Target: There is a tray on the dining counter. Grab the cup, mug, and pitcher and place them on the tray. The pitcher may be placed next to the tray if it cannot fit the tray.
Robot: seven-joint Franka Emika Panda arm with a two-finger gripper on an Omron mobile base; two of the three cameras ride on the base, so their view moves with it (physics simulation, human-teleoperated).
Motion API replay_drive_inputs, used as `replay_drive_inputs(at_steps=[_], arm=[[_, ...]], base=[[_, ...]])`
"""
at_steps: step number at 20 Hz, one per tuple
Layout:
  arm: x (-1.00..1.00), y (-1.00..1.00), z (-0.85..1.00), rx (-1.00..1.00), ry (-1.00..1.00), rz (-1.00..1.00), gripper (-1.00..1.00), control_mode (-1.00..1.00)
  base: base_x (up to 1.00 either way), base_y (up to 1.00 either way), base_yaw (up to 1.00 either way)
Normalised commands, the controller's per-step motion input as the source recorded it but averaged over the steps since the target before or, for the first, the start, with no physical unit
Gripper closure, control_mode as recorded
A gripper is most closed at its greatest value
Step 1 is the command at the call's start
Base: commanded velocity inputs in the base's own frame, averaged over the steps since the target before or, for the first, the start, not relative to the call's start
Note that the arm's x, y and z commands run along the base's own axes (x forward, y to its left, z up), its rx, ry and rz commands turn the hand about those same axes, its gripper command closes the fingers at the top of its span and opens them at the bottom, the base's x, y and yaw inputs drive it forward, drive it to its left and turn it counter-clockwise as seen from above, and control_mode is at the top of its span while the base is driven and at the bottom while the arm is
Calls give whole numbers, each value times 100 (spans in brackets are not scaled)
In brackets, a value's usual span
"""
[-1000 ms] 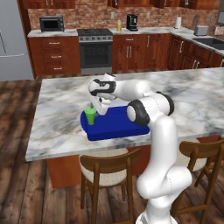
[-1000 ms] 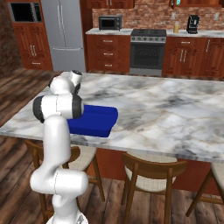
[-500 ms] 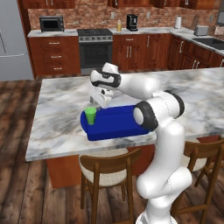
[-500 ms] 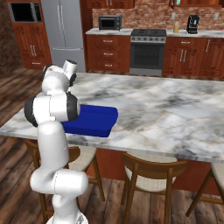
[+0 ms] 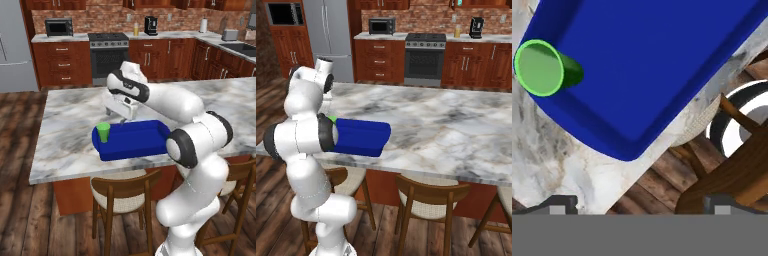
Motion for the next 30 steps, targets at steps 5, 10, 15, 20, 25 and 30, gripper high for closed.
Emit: replay_drive_inputs(at_steps=[5, 10, 15, 20, 25, 30], arm=[[-100, -65, 55, -12, -26, 23, -100, -100], [-100, -78, 44, -7, -26, 26, -100, -100], [-77, -65, 36, -4, -13, 26, -100, -100], [-41, -40, 28, -9, -1, 25, -100, -100], [-27, -23, 23, -12, 0, 22, -100, -100], [-28, -17, 11, -16, 0, 23, -100, -100]], base=[[0, 0, 0], [0, 0, 0], [0, 0, 0], [0, 0, 0], [0, 0, 0], [0, 0, 0]])
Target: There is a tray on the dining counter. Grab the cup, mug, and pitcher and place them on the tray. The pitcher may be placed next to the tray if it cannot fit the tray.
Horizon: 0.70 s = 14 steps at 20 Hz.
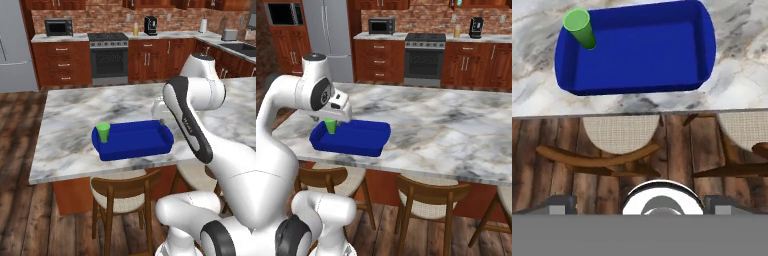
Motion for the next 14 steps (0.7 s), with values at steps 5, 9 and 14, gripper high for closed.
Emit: replay_drive_inputs(at_steps=[5, 9, 14], arm=[[-14, 0, 0, -22, 0, 19, -100, -100], [-10, 0, 0, -9, 0, 9, -100, -100], [-8, 0, 0, -4, 0, -1, -100, -100]], base=[[0, 0, 0], [0, 0, 0], [0, 0, 0]])
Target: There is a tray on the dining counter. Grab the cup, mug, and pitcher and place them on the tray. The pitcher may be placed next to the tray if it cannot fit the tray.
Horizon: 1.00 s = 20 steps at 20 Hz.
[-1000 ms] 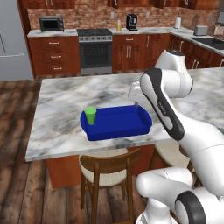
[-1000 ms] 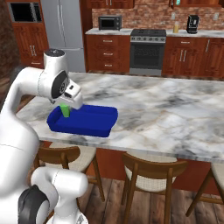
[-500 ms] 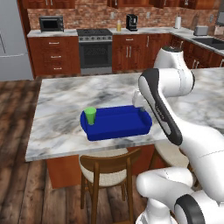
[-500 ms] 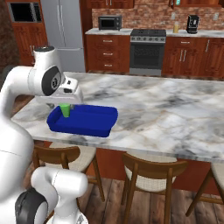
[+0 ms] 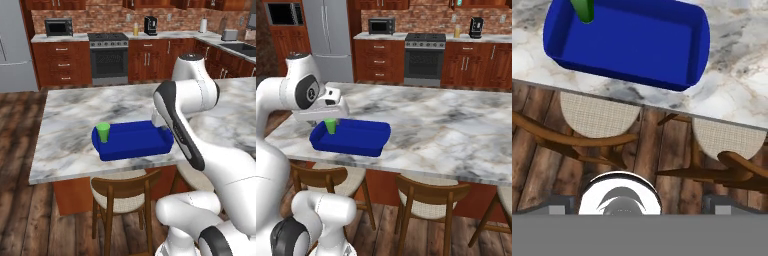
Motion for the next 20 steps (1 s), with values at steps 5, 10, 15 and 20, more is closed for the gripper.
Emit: replay_drive_inputs(at_steps=[5, 10, 15, 20], arm=[[-7, 0, 1, 4, 0, -23, -100, -100], [-5, 0, 4, 7, -3, -22, -100, -100], [-18, -27, 0, 11, -12, -1, -100, -100], [-17, -17, 0, 3, -11, 3, -100, -100]], base=[[0, 0, 0], [0, 0, 0], [0, 0, 0], [0, 0, 0]])
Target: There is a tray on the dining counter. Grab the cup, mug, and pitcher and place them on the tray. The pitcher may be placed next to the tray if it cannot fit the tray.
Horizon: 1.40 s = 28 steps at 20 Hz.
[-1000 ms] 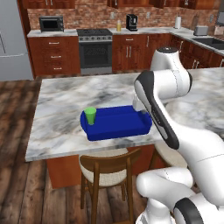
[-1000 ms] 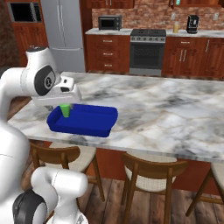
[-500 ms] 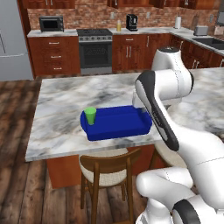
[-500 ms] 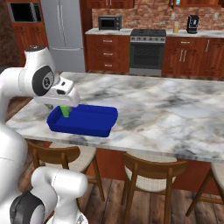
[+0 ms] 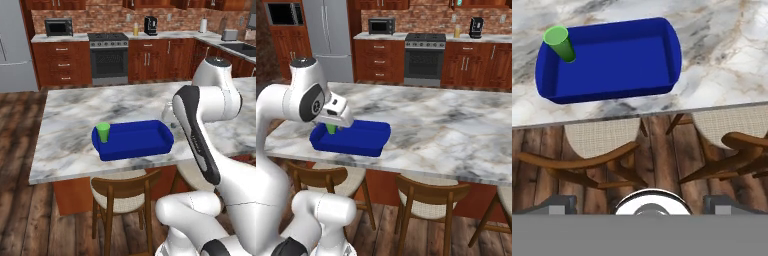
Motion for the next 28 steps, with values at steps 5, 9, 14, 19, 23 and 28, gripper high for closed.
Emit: replay_drive_inputs(at_steps=[5, 9, 14, 19, 23, 28], arm=[[-12, -1, 0, 0, -7, 3, -100, -100], [-21, 1, 0, 0, 0, 0, -100, -100], [0, 0, 0, 0, 0, 0, -100, 100], [0, 0, 0, 0, 0, 0, -100, 100], [0, 0, 0, 0, 0, 0, -100, 100], [0, 0, 0, 0, 0, 0, -100, 100]], base=[[0, 0, 0], [0, 0, 0], [-88, 35, 0], [-55, 100, 6], [-7, 100, 18], [1, 100, 20]])
